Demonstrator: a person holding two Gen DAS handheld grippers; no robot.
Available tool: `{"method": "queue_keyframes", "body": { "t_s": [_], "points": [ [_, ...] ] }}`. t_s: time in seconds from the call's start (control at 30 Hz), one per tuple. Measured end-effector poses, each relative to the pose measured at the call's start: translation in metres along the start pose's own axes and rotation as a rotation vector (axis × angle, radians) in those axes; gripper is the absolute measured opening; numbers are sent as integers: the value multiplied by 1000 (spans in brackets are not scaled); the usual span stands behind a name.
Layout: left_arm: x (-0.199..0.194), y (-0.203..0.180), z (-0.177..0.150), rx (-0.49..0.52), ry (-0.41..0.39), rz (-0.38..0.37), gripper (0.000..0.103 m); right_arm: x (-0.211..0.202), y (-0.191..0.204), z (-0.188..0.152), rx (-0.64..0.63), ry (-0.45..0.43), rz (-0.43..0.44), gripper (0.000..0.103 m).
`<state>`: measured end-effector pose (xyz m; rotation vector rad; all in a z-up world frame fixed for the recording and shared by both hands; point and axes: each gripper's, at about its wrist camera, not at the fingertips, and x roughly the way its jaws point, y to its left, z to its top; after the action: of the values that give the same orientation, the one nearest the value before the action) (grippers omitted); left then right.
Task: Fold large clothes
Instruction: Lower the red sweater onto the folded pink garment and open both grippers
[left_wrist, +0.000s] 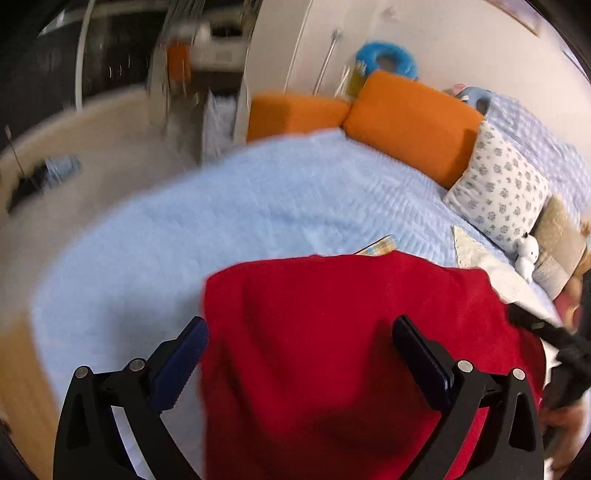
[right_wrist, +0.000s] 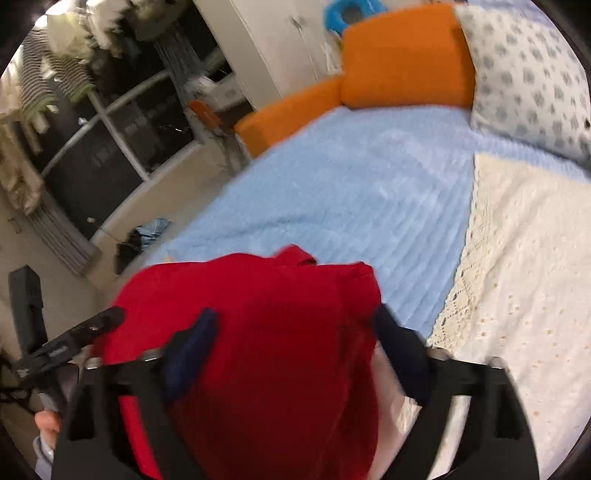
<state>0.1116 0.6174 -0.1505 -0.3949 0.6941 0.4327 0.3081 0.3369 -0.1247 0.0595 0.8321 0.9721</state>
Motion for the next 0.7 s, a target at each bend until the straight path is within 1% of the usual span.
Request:
{"method": "queue_keyframes", "body": {
  "t_s": [0.03,0.07,0.1,0.17,0.2,0.23,0.27,0.3,0.33,0.4,0.43,0.47,0.5,0.53,0.57,0.6,0.67,0.7],
  "points": [
    [-17,-4,-4,11,-23,-7,101,-20,6,-5,-26,-25,21,93],
    [-41,-9,-13,17,-62,-4,101,-37,11,-12,-47,-50,23,99],
    [-60,-12,-24,16,-89,19,101,-62,18,-27,-85,-87,21,98],
    [-77,-16,-46,19,-110,43,101,-86,24,-52,-137,-94,16,98],
    [-76,-17,-58,19,-94,74,101,-88,25,-67,-159,-67,-4,98],
    [-70,-18,-66,21,-64,94,101,-82,24,-79,-183,-21,-34,98],
    [-57,-18,-75,18,-6,95,101,-75,22,-86,-197,4,-70,97],
    [-42,-16,-81,0,47,83,101,-59,17,-95,-207,47,-140,98],
    [-30,-10,-87,-46,77,55,101,-48,9,-100,-190,70,-139,98],
    [-28,-1,-88,-109,90,4,101,-41,-4,-103,-118,74,-103,98],
    [-37,-1,-86,-124,77,12,101,-46,-3,-102,-108,61,-96,98],
    [-44,-3,-86,-109,58,38,101,-52,0,-102,-115,44,-98,98],
    [-57,-9,-85,-66,21,88,101,-64,7,-103,-146,15,-99,98],
    [-67,-15,-86,-35,-10,119,101,-74,13,-105,-176,-1,-81,98],
    [-83,-22,-89,-2,-59,148,101,-87,21,-110,-208,-20,-53,98],
    [-100,-28,-92,17,-106,157,101,-108,30,-117,-244,-68,-34,98],
    [-137,-41,-104,37,-211,156,101,-138,40,-130,-276,-145,-12,98],
    [-154,-48,-112,46,-260,152,101,-160,46,-141,-293,-199,4,98]
  ]
}}
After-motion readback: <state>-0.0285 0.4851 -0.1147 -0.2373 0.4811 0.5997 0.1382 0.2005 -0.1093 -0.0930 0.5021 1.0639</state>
